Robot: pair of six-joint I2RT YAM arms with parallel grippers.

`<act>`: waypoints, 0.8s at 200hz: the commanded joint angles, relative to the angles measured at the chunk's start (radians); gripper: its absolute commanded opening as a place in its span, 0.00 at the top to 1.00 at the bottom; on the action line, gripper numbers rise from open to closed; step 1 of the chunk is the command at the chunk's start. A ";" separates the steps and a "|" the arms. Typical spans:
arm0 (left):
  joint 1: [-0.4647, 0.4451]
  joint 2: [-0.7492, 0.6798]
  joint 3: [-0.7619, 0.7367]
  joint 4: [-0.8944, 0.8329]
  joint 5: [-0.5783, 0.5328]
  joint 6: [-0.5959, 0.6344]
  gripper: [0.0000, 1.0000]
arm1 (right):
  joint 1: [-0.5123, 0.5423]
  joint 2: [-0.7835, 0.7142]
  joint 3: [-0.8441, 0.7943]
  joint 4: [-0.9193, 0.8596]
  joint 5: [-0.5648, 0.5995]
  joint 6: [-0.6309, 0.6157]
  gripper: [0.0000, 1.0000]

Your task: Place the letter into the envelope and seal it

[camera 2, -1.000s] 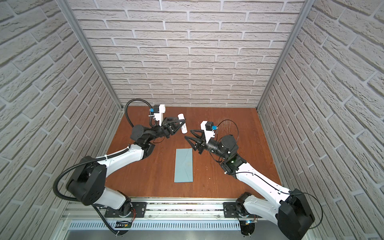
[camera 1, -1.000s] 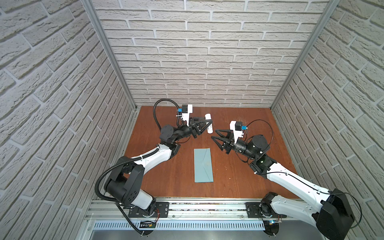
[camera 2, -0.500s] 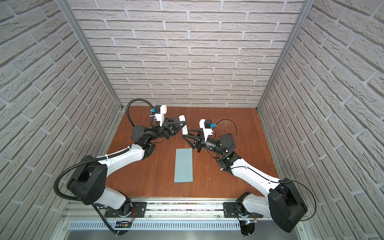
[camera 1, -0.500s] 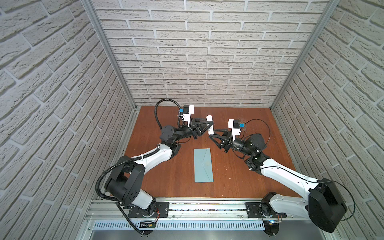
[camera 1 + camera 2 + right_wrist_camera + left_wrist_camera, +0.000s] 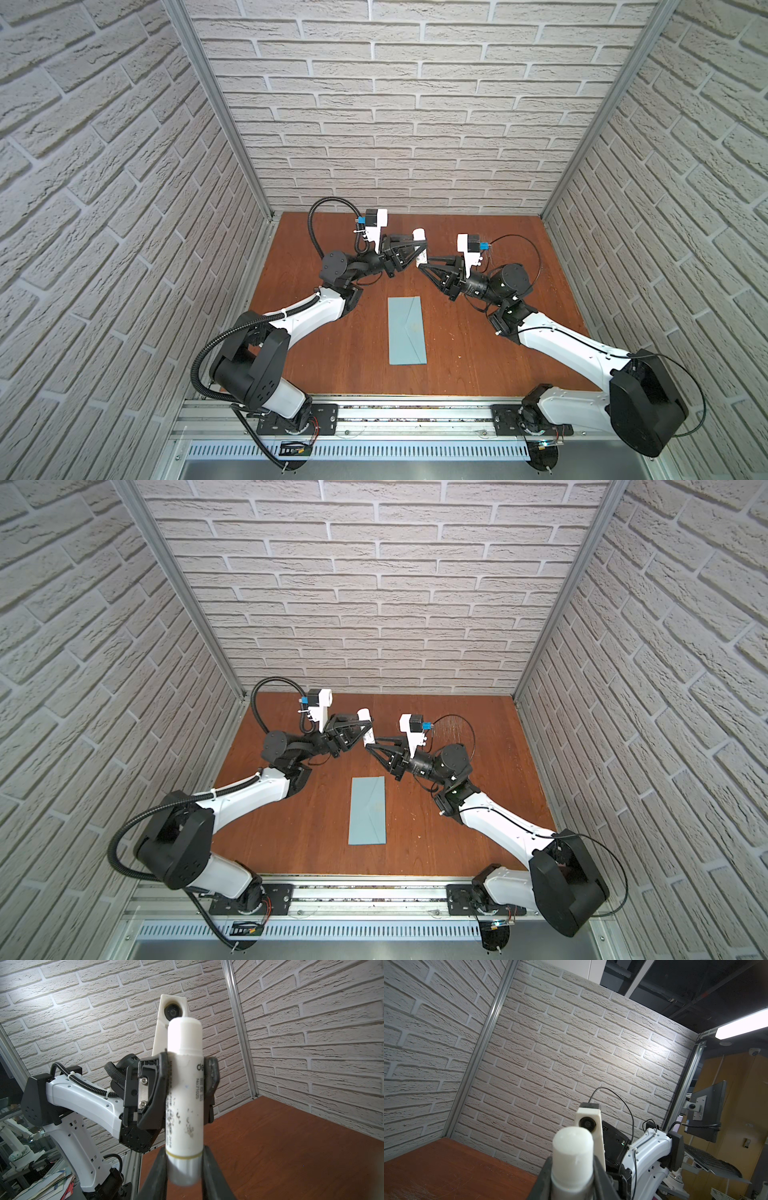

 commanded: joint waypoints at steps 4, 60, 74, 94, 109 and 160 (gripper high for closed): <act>-0.007 0.008 0.006 0.039 -0.060 0.041 1.00 | 0.018 -0.035 0.019 0.073 -0.018 0.002 0.94; -0.084 -0.107 0.010 -0.358 -0.206 0.357 1.00 | 0.139 -0.211 0.036 -0.245 0.284 -0.281 0.94; -0.107 -0.127 0.007 -0.426 -0.285 0.411 1.00 | 0.207 -0.246 0.039 -0.296 0.397 -0.375 0.94; -0.135 -0.137 -0.010 -0.438 -0.391 0.431 1.00 | 0.296 -0.276 0.044 -0.335 0.568 -0.470 0.94; -0.159 -0.137 -0.019 -0.437 -0.458 0.444 1.00 | 0.345 -0.284 0.046 -0.341 0.674 -0.517 0.94; -0.236 -0.105 -0.025 -0.419 -0.599 0.474 1.00 | 0.498 -0.244 0.082 -0.310 1.019 -0.653 0.94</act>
